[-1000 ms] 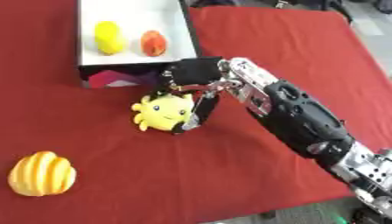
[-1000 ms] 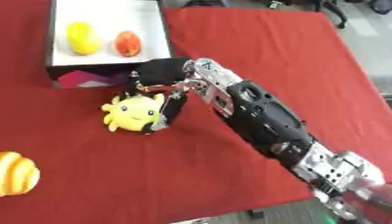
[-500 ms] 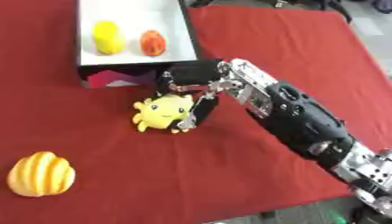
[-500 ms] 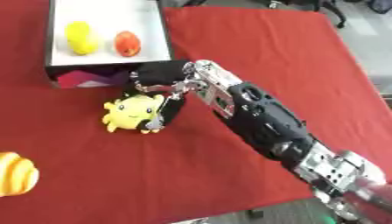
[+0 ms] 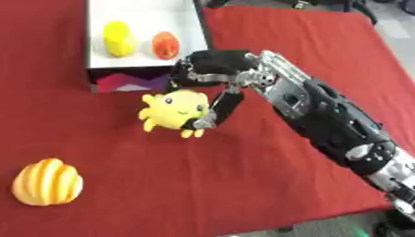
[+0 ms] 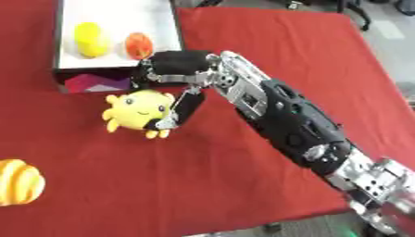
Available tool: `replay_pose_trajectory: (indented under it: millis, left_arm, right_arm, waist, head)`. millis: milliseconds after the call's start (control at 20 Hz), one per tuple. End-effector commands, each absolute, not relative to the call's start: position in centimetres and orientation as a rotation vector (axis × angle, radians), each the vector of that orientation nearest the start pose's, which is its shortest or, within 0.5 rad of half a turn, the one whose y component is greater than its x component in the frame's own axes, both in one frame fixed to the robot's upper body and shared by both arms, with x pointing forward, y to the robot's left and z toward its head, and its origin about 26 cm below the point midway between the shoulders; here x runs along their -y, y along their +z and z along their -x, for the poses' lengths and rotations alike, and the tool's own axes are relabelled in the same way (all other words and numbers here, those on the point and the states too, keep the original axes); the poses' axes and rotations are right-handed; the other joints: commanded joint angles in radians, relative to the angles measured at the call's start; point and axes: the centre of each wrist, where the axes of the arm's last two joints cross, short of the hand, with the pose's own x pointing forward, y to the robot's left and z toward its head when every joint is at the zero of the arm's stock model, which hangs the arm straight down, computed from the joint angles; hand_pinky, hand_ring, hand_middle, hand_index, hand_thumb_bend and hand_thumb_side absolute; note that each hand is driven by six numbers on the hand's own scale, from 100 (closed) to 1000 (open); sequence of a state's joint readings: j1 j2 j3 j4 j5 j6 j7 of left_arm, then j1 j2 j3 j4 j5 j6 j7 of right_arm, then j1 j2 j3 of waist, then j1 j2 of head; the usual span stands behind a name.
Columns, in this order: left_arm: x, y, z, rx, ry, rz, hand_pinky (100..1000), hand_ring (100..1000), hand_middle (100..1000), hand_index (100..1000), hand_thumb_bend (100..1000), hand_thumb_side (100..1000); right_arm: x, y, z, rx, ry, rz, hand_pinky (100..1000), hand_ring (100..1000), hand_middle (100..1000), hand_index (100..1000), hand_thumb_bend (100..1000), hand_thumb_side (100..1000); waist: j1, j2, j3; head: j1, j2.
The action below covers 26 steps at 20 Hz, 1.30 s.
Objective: Pick up objects on the table and place them in the box.
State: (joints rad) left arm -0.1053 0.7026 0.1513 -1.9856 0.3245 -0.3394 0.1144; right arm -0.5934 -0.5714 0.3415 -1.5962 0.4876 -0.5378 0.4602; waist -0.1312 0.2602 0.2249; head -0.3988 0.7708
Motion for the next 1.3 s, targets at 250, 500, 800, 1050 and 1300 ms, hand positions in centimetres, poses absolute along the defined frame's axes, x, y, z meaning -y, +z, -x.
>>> replay_pose_trajectory:
  millis: [250, 500, 800, 1050, 1300]
  left_arm:
    - [-36.3, 22.2, -26.9, 2.473, -0.372, -0.27, 858, 879, 776, 808, 100, 609]
    - [-36.5, 22.3, -26.8, 2.48, -0.344, -0.277, 858, 879, 776, 807, 100, 610]
    - [-36.7, 22.6, -26.8, 2.496, -0.295, -0.282, 859, 879, 777, 809, 100, 613]
    - [-36.6, 22.9, -26.9, 2.51, -0.283, -0.278, 859, 880, 786, 820, 100, 614]
    - [-36.6, 23.5, -27.0, 2.538, -0.239, -0.275, 859, 881, 784, 815, 100, 617]
  right_arm:
    - [25.2, 22.7, -36.2, -2.556, -2.211, -0.459, 727, 587, 459, 664, 320, 368]
    - [26.3, 26.9, -35.4, -2.69, -2.001, -0.489, 698, 573, 447, 654, 303, 294]
    - [29.0, 31.0, -36.2, -2.876, -1.8, -0.578, 675, 557, 428, 633, 276, 207]
    - [31.4, 33.4, -38.0, -2.945, -1.701, -0.685, 678, 557, 421, 596, 264, 190]
    - [33.8, 34.2, -40.2, -2.994, -1.657, -0.806, 681, 559, 421, 599, 216, 190]
  waist:
    - [0.016, -0.029, -0.003]
    - [0.017, -0.033, 0.002]
    - [0.017, -0.037, 0.015]
    - [0.017, -0.033, 0.025]
    - [0.017, -0.024, 0.04]
  head:
    - [0.002, -0.001]
    - [-0.015, -0.001]
    - [-0.045, -0.001]
    - [-0.073, -0.001]
    - [-0.107, -0.001]
